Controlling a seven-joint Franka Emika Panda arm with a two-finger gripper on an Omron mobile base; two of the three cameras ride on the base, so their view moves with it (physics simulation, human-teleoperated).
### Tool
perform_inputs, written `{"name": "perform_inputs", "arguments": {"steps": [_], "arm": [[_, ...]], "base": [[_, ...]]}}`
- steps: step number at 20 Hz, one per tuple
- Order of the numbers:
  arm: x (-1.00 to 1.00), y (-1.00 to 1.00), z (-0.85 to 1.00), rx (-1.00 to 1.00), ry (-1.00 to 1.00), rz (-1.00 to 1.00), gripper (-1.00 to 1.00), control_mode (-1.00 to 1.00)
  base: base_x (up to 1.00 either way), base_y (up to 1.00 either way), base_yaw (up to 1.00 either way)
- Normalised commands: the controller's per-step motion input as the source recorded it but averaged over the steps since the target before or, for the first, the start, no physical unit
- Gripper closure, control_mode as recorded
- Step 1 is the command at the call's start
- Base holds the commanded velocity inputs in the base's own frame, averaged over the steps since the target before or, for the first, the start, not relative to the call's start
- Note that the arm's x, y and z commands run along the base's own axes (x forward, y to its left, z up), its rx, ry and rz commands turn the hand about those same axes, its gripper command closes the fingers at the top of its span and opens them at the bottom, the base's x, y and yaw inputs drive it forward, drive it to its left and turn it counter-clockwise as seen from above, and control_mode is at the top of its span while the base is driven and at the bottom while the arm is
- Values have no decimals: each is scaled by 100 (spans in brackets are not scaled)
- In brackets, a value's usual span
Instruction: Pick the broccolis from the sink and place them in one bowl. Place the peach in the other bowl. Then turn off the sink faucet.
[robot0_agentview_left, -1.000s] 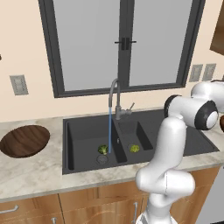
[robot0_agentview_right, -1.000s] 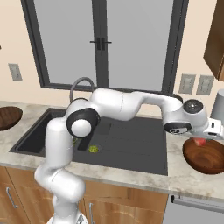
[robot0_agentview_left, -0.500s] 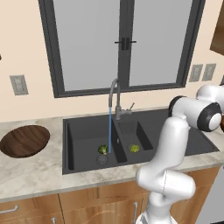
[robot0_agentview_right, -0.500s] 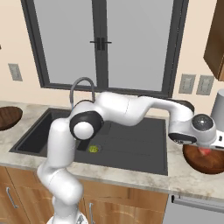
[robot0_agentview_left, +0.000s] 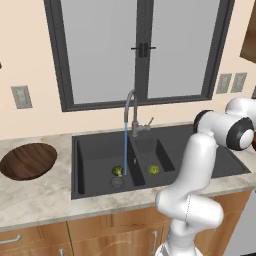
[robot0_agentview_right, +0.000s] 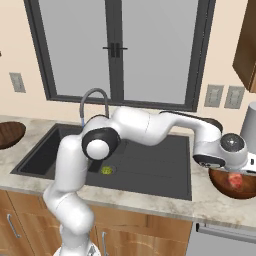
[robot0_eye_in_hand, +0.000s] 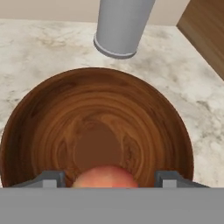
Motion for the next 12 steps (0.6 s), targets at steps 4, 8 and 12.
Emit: {"name": "perform_inputs", "arguments": {"steps": [4,8,12], "arm": [[0,0,0,0,4,0,-100,-100],[14,2,7,0,2,0,-100,-100],[-1,22,38,0,0,0,-100,-100]], "base": [[0,0,0],[0,0,0],[0,0,0]]}}
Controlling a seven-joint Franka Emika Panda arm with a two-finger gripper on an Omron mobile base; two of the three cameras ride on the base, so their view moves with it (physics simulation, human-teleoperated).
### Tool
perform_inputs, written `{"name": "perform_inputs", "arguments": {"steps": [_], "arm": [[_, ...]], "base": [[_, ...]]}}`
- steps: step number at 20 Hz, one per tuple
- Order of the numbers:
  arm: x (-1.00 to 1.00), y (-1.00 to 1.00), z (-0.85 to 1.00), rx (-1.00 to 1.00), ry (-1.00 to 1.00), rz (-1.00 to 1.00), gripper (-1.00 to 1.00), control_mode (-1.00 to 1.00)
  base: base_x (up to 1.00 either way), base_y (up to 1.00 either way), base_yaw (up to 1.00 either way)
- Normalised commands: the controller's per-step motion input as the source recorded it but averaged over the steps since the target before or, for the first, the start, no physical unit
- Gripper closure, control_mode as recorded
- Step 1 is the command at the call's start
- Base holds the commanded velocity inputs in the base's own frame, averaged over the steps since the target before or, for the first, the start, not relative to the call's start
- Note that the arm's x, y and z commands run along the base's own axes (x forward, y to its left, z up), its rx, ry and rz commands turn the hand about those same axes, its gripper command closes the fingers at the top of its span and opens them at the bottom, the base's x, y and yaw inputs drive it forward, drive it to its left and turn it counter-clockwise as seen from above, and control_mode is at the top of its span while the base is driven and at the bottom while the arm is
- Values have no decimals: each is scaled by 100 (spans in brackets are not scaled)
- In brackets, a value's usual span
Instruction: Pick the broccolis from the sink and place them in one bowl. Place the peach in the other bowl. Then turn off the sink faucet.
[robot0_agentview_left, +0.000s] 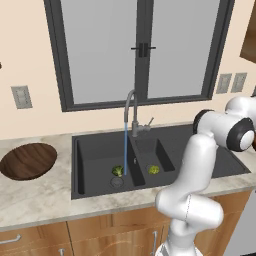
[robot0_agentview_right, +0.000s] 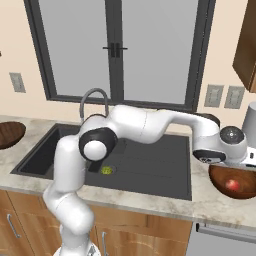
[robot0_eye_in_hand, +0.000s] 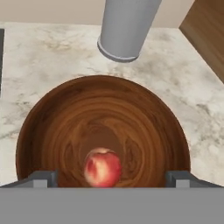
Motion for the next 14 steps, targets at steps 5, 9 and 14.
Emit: {"name": "perform_inputs", "arguments": {"steps": [5,9,14], "arm": [[-13,61,32,0,0,0,-100,-100],[-2,83,48,-2,0,2,-100,-100],[0,71,69,-3,0,7,-100,-100]], "base": [[0,0,0],[0,0,0],[0,0,0]]}}
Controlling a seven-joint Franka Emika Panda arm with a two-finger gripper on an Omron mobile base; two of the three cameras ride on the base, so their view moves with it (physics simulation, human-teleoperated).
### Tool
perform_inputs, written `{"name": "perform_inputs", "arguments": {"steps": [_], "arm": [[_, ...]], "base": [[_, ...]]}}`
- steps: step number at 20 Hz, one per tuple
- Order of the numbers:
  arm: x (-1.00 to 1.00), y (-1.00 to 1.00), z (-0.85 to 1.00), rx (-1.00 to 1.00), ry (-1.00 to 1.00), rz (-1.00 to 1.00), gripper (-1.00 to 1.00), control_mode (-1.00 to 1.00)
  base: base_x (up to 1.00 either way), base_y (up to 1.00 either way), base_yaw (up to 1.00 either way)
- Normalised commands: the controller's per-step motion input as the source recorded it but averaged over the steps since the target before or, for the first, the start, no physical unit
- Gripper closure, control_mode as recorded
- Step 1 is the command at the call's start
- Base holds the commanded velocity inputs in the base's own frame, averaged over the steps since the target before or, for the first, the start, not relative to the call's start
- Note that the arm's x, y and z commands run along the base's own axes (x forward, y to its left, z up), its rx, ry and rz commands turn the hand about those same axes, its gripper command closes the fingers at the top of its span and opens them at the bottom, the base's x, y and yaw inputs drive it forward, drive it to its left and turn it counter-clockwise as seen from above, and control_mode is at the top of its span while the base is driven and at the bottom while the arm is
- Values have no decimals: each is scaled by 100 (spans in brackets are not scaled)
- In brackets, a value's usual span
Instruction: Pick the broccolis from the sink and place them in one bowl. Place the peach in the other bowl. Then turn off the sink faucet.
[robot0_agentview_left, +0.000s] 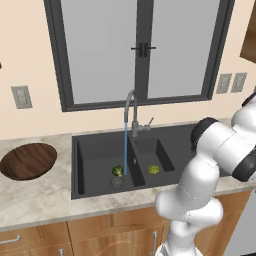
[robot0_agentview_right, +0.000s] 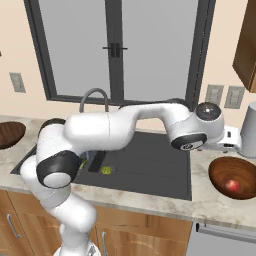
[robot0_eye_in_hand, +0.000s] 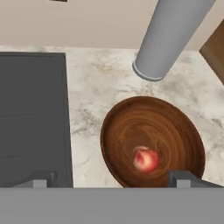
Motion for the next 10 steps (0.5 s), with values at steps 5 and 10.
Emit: {"name": "perform_inputs", "arguments": {"steps": [5,10], "arm": [[-4,67,47,-3,0,13,-100,-100],[-10,70,18,-6,0,16,-100,-100]], "base": [[0,0,0],[0,0,0]]}}
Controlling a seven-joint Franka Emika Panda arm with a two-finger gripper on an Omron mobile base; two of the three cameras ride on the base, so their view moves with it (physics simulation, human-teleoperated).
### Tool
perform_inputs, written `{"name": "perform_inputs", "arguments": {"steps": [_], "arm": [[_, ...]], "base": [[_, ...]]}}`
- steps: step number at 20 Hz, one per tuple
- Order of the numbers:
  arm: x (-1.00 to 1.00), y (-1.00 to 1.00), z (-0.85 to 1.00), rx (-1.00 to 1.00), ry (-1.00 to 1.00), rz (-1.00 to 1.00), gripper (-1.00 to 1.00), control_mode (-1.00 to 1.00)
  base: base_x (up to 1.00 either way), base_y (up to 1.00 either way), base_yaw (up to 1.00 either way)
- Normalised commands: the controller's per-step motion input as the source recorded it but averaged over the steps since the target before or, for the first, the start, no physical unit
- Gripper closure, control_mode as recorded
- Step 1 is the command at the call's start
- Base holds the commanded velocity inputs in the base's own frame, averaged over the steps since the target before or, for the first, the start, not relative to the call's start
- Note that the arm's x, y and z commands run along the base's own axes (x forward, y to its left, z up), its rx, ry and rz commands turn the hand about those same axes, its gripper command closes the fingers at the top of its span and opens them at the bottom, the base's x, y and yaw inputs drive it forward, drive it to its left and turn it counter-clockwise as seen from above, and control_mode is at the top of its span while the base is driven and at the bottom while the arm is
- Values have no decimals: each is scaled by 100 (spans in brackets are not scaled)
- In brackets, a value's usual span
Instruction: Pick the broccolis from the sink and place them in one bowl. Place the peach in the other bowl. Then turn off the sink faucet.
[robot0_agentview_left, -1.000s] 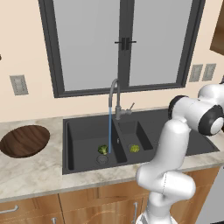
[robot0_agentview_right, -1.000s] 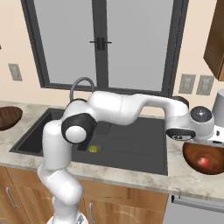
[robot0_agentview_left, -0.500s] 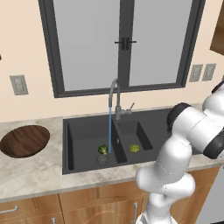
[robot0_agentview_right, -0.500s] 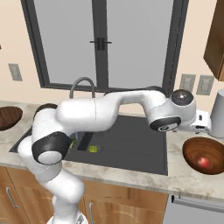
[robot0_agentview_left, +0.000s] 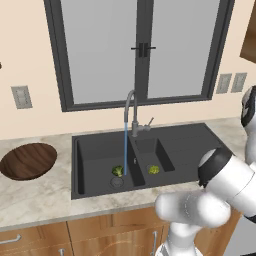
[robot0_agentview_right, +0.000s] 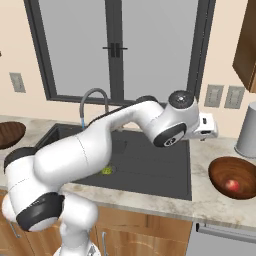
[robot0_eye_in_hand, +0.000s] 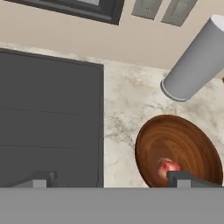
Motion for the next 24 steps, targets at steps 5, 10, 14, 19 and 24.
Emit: {"name": "perform_inputs", "arguments": {"steps": [5,10,14,19,24], "arm": [[-6,71,14,-9,2,19,-100,-100],[-4,75,7,-8,6,21,-100,-100],[0,82,1,-7,14,22,-100,-100],[0,80,0,-4,18,24,-100,-100],[0,71,0,-1,19,26,-100,-100]], "base": [[0,0,0],[0,0,0],[0,0,0],[0,0,0],[0,0,0]]}}
